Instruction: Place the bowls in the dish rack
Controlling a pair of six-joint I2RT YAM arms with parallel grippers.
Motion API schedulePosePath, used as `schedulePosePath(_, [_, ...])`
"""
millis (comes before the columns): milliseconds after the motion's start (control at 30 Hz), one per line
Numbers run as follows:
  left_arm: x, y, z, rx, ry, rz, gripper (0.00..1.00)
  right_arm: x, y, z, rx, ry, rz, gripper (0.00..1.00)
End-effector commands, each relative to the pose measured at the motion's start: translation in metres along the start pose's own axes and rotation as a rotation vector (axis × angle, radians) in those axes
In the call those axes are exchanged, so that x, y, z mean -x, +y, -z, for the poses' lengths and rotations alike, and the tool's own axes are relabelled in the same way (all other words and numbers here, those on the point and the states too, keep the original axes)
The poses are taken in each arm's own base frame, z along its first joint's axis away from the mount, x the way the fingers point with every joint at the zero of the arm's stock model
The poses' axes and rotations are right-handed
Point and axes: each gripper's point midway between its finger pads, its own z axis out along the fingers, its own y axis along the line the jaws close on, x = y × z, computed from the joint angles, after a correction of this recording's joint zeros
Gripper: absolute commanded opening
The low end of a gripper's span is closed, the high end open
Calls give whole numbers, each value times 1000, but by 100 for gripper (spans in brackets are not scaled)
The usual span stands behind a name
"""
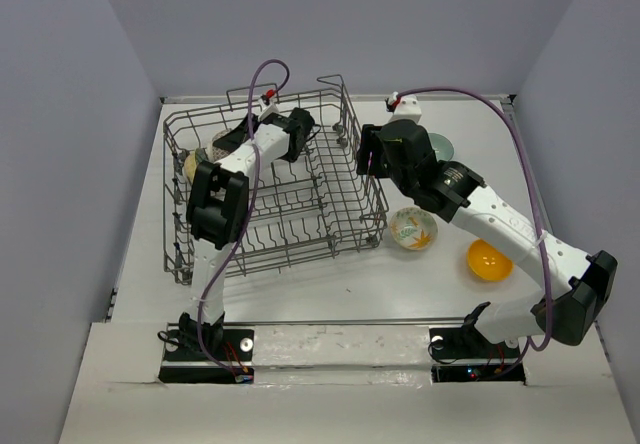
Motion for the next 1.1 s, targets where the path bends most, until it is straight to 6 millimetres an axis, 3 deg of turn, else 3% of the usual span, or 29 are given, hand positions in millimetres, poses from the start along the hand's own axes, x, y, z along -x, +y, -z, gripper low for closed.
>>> schedulePosePath(0, [17,14,11,46,-47,81,21,18,5,10,35,-62,-42,66])
schedulePosePath(533, [13,0,17,36,-58,48,39,19,4,13,36,-66,-46,65])
schedulePosePath(1067, [10,5,18,26,-57,48,51,20,5,13,42,-67,-46,66])
